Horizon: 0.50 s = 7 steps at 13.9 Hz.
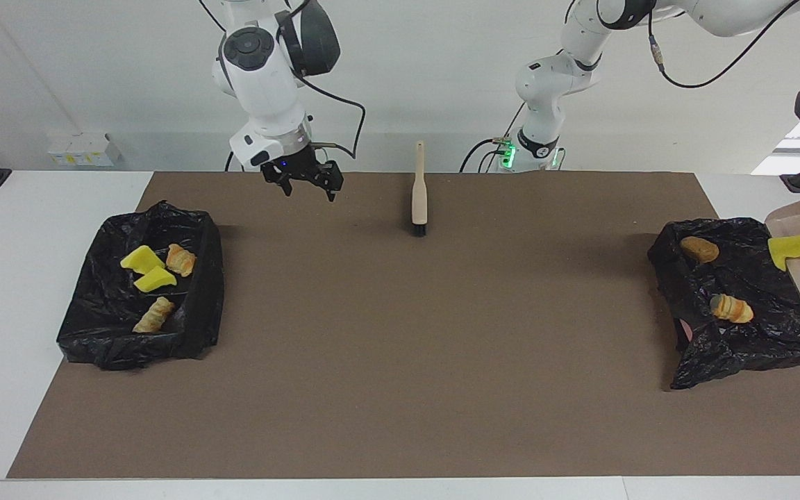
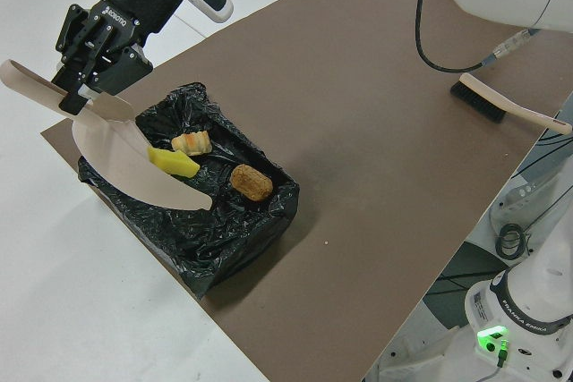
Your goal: Sweep and dump trash in bin
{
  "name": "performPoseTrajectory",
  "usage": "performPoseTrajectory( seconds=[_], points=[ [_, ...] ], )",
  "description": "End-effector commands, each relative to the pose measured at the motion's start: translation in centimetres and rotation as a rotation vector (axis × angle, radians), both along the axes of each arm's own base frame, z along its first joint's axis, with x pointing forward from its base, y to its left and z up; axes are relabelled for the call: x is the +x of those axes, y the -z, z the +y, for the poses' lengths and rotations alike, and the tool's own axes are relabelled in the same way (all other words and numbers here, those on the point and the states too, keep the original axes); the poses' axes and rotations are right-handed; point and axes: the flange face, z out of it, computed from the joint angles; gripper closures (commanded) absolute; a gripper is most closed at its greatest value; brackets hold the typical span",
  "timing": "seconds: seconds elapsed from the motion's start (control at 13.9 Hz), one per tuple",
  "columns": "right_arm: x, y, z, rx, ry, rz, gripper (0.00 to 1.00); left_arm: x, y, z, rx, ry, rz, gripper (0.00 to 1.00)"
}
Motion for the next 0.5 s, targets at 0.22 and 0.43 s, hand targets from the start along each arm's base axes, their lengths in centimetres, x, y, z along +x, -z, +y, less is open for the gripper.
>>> performPoseTrajectory(
  seconds=[0.22, 0.43],
  points=[
    [2.8, -7.0, -4.1, -0.052, 0.046, -0.101, 0.00, -0.3, -1.4, -2.3, 0.055, -0.045, -0.079, 1.00],
    [3.1, -10.1, -5.3, -0.133, -0.006, -0.158, 0.00, -0.1, -1.1, -5.0, 0.070, -0.077, -0.070, 1.00]
  ],
)
